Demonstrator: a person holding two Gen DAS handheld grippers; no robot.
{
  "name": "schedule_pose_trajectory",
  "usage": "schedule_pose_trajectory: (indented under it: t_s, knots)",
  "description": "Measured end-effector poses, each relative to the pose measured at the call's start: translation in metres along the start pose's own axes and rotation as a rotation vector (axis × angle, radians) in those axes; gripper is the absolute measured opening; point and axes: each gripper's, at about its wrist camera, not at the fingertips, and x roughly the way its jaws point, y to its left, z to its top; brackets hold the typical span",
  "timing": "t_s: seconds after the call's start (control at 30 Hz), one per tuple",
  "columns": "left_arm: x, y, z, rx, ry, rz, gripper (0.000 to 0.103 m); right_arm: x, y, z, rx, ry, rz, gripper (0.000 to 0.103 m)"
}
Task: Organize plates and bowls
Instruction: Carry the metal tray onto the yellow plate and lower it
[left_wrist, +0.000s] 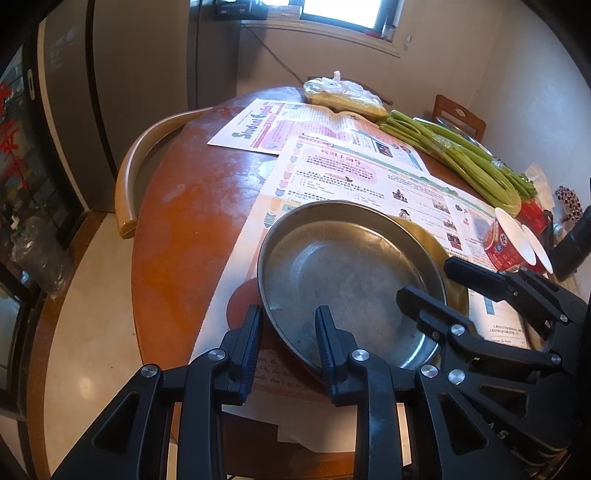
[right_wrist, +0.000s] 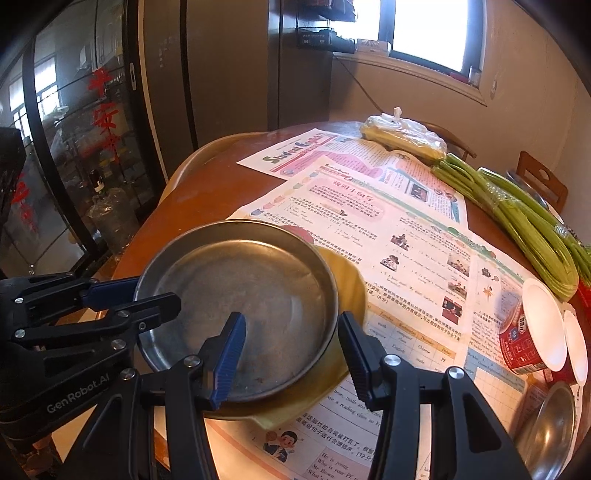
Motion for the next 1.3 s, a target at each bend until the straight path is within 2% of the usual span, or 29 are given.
schedule_pose_trajectory:
  t_s: [0.1,0.17,0.23,0.37,0.43,0.57,0.67,0.73,0.83,1.03,1.3]
  knots:
    - [-0.005,0.004,-0.002,-0.019,-0.002,-0.010,0.030,-0.004,-0.004,0.001,0.009,-0.011,-0.002,0.052]
    - [-0.009,0.009,-0.004,-0.038,-0.012,-0.012,0.034,-0.008,-0.009,0.000,0.027,-0.016,0.010,0.052]
    - [-0.015,0.015,-0.006,-0.064,-0.022,-0.018,0.045,-0.011,-0.015,-0.001,0.055,-0.027,0.028,0.052]
    - [-0.027,0.025,-0.012,-0.091,-0.051,0.001,0.051,-0.020,-0.029,-0.003,0.123,-0.051,0.044,0.052]
    - [-0.026,0.032,-0.015,-0.137,-0.040,-0.035,0.056,-0.021,-0.037,-0.005,0.154,-0.057,0.047,0.052]
    - [-0.013,0.042,-0.017,-0.239,-0.006,-0.145,0.057,-0.016,-0.048,-0.008,0.204,-0.038,0.063,0.052]
    - [0.000,0.041,-0.017,-0.296,0.032,-0.217,0.057,-0.007,-0.051,-0.011,0.236,-0.011,0.125,0.053]
    - [0.008,0.037,-0.016,-0.296,0.057,-0.222,0.057,-0.002,-0.049,-0.013,0.251,0.005,0.157,0.053]
    - [0.015,0.027,-0.015,-0.276,0.068,-0.225,0.057,0.003,-0.045,-0.014,0.234,0.015,0.146,0.053]
    - [0.028,0.005,-0.006,-0.199,0.077,-0.179,0.054,0.011,-0.040,-0.016,0.209,0.029,0.149,0.053]
    - [0.046,-0.019,0.017,-0.130,0.084,-0.186,0.054,0.016,-0.063,-0.016,0.252,0.020,0.111,0.053]
